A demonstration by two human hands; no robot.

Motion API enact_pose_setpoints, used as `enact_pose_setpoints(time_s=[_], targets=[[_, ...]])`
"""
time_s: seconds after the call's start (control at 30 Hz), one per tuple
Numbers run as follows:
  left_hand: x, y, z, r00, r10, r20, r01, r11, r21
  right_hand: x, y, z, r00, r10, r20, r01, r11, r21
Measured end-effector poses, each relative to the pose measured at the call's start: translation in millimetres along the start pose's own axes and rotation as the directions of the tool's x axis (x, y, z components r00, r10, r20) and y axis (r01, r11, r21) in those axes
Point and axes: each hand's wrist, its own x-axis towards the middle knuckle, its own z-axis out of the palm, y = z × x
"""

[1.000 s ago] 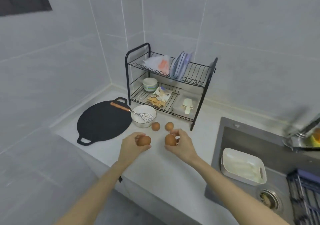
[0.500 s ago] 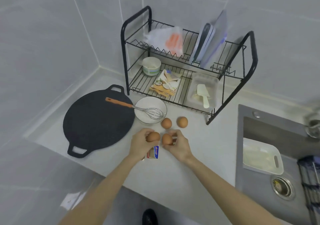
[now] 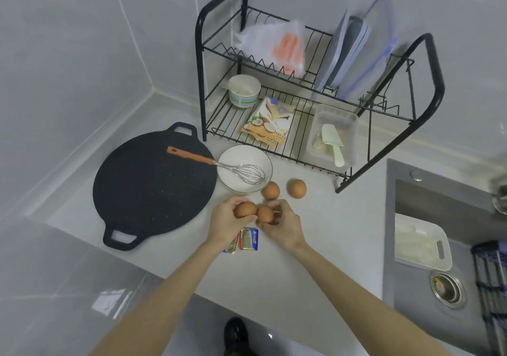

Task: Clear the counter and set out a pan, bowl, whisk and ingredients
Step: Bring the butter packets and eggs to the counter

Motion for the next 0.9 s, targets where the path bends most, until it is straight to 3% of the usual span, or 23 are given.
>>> enact_pose_setpoints(time_s=[0.37,0.63,0.9], targets=[[-21,13,-15,0.997,0.019,-0.076,-0.025,0.996,-0.085,-2,-11,-19,0.998,-0.051,0.031,0.053,0.996,-0.069],[-67,26,-34,0.976,0.069,-0.209,-0.078,0.996,-0.036,-22,-29,-40,0.978,-0.184,0.101,0.193,0.978,-0.081],[-136,56,-25,0.904,0.125,-0.409,-0.138,0.990,-0.001,-59,-47,-63,0.884,-0.371,0.284,0.411,0.907,-0.093]])
